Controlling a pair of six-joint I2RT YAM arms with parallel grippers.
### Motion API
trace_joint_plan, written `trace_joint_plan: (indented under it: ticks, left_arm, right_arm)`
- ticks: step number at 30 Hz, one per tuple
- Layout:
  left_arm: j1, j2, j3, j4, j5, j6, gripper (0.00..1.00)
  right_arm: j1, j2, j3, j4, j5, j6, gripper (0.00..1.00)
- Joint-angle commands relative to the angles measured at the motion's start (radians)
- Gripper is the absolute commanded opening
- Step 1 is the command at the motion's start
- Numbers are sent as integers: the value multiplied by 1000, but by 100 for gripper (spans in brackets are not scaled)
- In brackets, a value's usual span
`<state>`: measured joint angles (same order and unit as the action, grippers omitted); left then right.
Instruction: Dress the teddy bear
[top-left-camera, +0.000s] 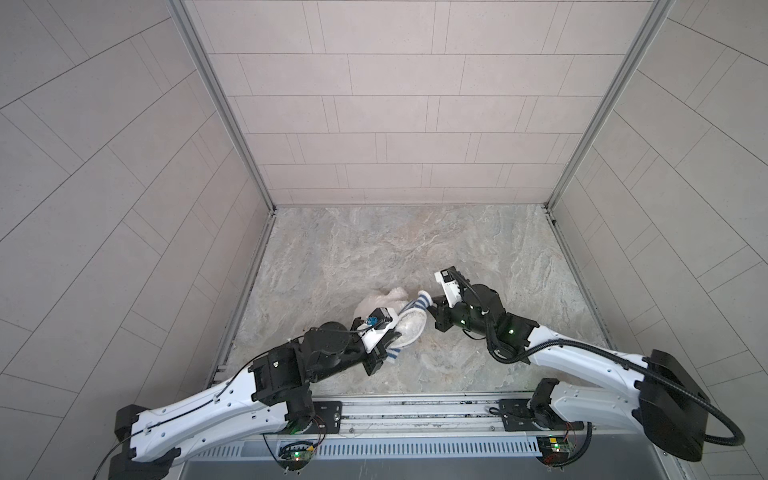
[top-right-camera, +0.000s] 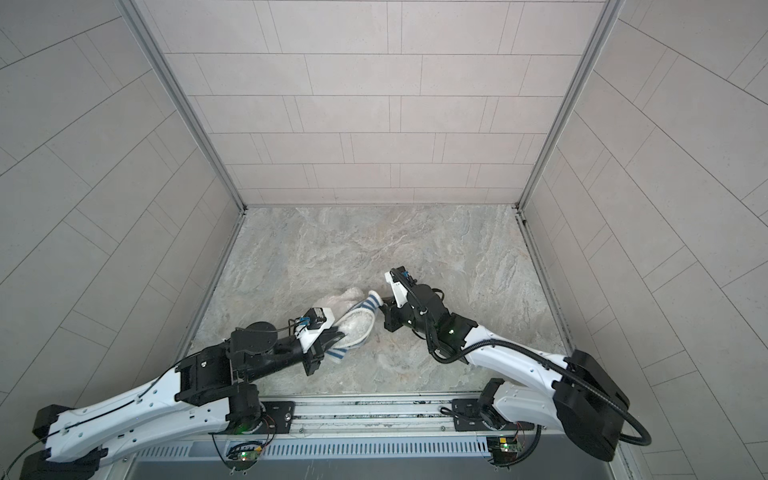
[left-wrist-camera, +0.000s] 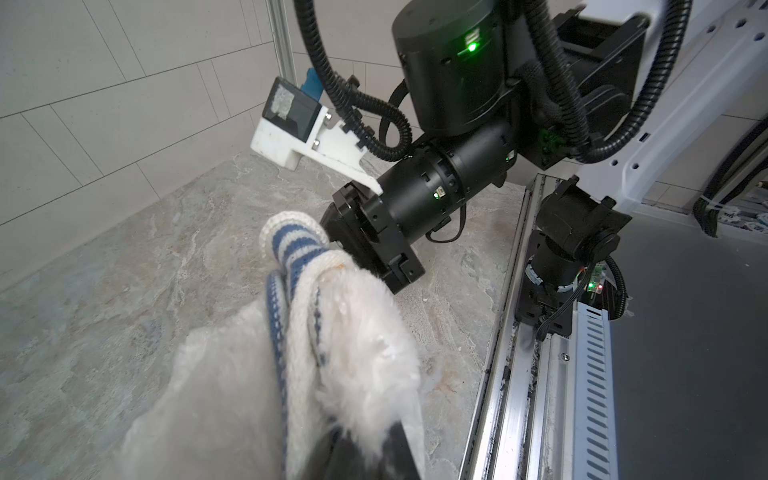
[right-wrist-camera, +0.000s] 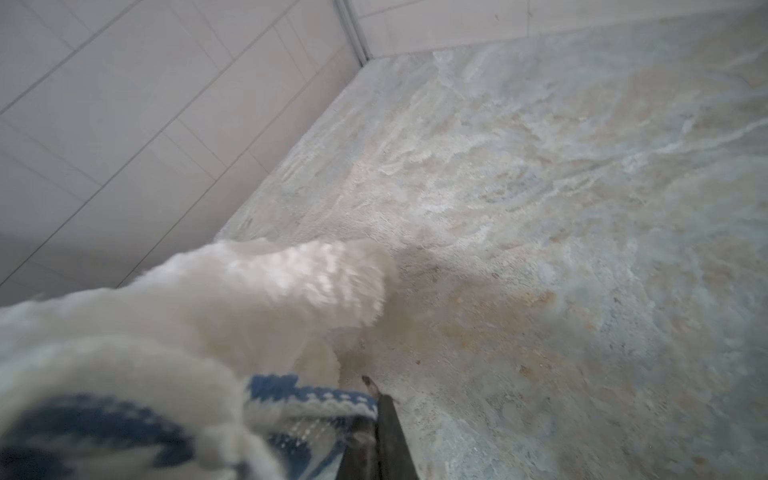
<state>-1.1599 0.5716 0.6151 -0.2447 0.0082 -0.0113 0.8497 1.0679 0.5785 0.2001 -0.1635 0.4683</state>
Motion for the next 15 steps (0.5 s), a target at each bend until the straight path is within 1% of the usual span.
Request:
trace_joint_plan:
  ticks: [1, 3, 5, 6, 7, 9, 12, 13, 15]
  left_arm:
    - [-11, -52, 38, 76, -23, 25, 0]
    - [-11, -64, 43, 64, -45, 39, 0]
    - [-10, -52, 73, 22, -60, 60, 0]
    - [-11, -37, 95, -10, -68, 75, 0]
    - [-11, -21, 114, -42, -75, 90, 0]
    - [-12, -5, 147, -90, -97, 116, 0]
    - [-11, 10, 185, -148, -134, 164, 0]
    - [-11, 23, 199, -170, -143, 179, 0]
    - [-11, 58, 232, -216, -153, 203, 0]
  right_arm:
    - [49, -119, 78, -206, 83, -170, 4]
    - [53, -160, 98, -288, 41, -218, 6]
    - [72, -234, 81, -303, 19, -249, 15]
    - [86, -286, 71, -311, 23, -268, 21]
    - [101, -341, 65, -325, 42, -291, 27]
    - [134, -447, 59, -357, 95, -353, 37]
    - [199, -561, 67, -382, 134, -474, 46]
    - [221, -572, 82, -392, 131, -512, 48]
    - [281, -541, 146, -432, 126, -602, 49]
